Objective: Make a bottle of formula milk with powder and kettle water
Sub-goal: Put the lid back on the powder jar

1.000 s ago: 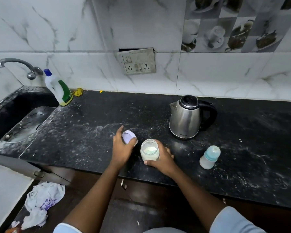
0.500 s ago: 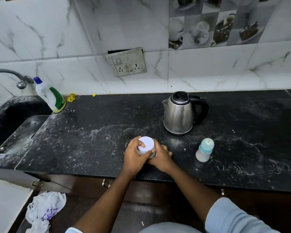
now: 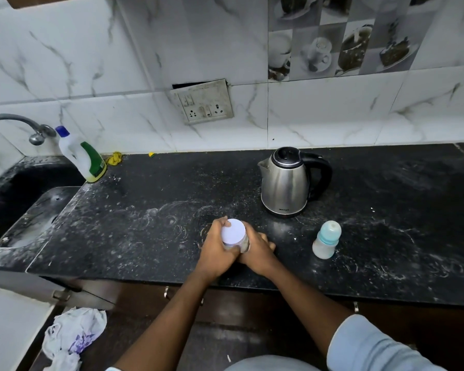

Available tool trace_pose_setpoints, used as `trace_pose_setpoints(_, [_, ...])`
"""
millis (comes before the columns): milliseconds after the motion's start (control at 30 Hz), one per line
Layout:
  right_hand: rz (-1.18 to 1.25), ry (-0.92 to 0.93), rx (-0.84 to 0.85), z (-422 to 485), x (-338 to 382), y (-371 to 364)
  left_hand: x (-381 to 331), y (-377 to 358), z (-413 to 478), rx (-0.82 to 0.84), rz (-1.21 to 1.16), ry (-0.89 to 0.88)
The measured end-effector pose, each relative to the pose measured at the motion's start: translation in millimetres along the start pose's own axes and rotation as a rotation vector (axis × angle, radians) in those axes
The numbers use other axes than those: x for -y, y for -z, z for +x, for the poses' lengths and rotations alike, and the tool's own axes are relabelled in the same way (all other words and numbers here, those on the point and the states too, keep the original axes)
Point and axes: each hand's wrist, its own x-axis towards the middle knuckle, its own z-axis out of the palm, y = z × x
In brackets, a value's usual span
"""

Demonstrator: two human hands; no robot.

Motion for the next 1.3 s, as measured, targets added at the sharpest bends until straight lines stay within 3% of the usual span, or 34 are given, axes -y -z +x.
trace_pose_setpoints(200, [-0.004,-0.008,-0.007,2.2,-2.2,-3.7,-15.9,10.3,8.4,-0.009,0.376,0.028])
trace_pose_setpoints(333, [-0.021,0.008,0.002,0.8,1.9,-0.2,-21.8,15.1,13.2,0.148,0.341,-0.041])
trace_pose_setpoints(467, [-0.021,-0.01,-0.01,2.0,-1.1,-3.2,-25.2,14.4,17.5,0.084,0.619,-0.018])
trace_pose_setpoints(600, [-0.043,-0.008,-0.01,3.7,1.6,-2.9,-32.3,16.2,21.0,0.264,0.472,-0.106])
trace_pose_setpoints(767, [-0.013,-0.023,-0.009,2.4,-3.1,-2.6,-32.3,13.2,22.5,0.138,0.745,0.003])
trace_pose_setpoints(900, [-0.052,-0.024,-0.003,2.4,-1.5,-0.7,-32.0,19.5,26.9,0.372,0.583,-0.105])
trace_pose_setpoints(967, [-0.054,-0.022,0.007,3.4,-2.0,-2.0,-29.4,19.7,25.7,0.335,0.473,-0.11])
trace_pose_setpoints(1067, [-0.022,-0.024,-0.009,3.8,-2.3,-3.2,-25.3,16.8,26.6,0.19,0.525,-0.046])
trace_pose_setpoints(1300, [-0.074,-0.021,-0.032,3.4,-1.2,-1.0,-31.8,34.9,41.5,0.316,0.471,-0.103])
